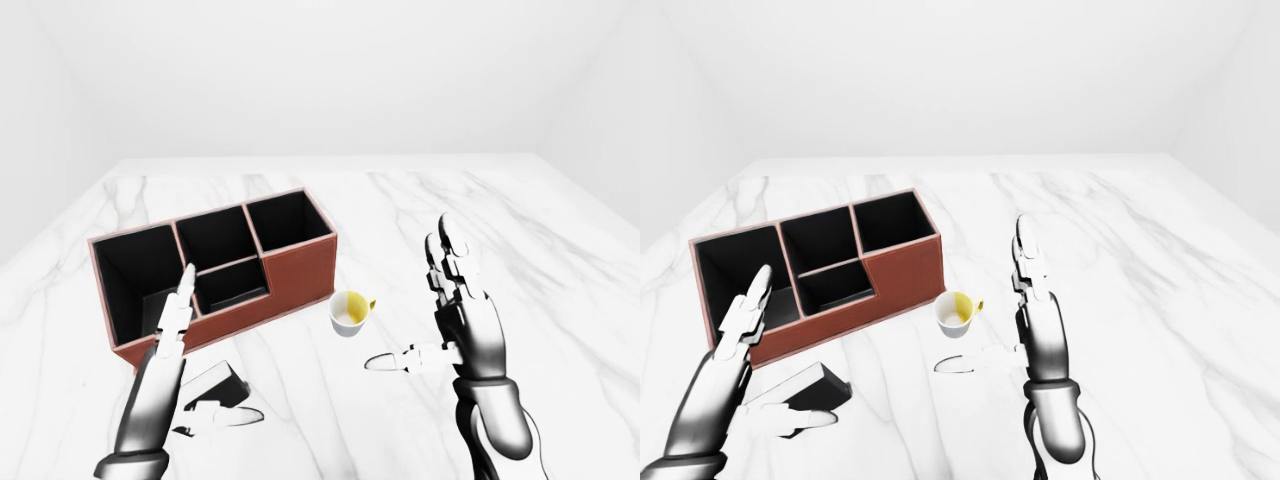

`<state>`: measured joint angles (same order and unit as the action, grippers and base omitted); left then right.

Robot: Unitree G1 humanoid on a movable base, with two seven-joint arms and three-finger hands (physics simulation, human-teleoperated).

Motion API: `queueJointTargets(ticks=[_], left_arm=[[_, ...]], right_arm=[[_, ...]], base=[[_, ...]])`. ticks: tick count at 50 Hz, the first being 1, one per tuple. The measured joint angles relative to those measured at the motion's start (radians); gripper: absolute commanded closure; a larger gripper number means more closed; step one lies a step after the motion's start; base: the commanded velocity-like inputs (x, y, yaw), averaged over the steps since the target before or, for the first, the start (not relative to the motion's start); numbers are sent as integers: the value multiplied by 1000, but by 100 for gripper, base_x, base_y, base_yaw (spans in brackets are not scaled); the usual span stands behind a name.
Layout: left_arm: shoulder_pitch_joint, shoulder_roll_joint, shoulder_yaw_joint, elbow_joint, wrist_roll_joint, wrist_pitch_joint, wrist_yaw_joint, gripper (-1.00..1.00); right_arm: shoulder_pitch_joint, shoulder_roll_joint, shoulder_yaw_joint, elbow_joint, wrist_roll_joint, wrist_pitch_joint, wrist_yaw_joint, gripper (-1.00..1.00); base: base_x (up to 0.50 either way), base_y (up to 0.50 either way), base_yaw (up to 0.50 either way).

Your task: Pick up the book and place it in the front compartment of the caddy.

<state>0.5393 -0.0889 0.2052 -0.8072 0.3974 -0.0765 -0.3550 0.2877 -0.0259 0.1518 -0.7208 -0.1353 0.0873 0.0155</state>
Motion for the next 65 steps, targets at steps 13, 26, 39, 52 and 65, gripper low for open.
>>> queueJointTargets(ticks=[13,26,39,52,65], left_arm=[[19,-31,43,75,133,-11,39,-100],[44,-49,78,137,235,-11,81,-100],[44,-67,112,169,287,-11,95,-100],[29,-61,130,207,327,-11,112,-100],[23,-55,139,235,357,-11,123,-100]], right_arm=[[5,-1,-1,-9,-1,0,0,-100],[6,0,-3,-14,-2,0,-1,-100],[3,0,-4,-11,-2,0,-2,-100],[3,1,-2,-13,-3,0,-3,-100],[3,0,0,-15,-3,0,-5,-100]], base=[[0,0,0],[0,0,0],[0,0,0],[0,0,0],[0,0,0]])
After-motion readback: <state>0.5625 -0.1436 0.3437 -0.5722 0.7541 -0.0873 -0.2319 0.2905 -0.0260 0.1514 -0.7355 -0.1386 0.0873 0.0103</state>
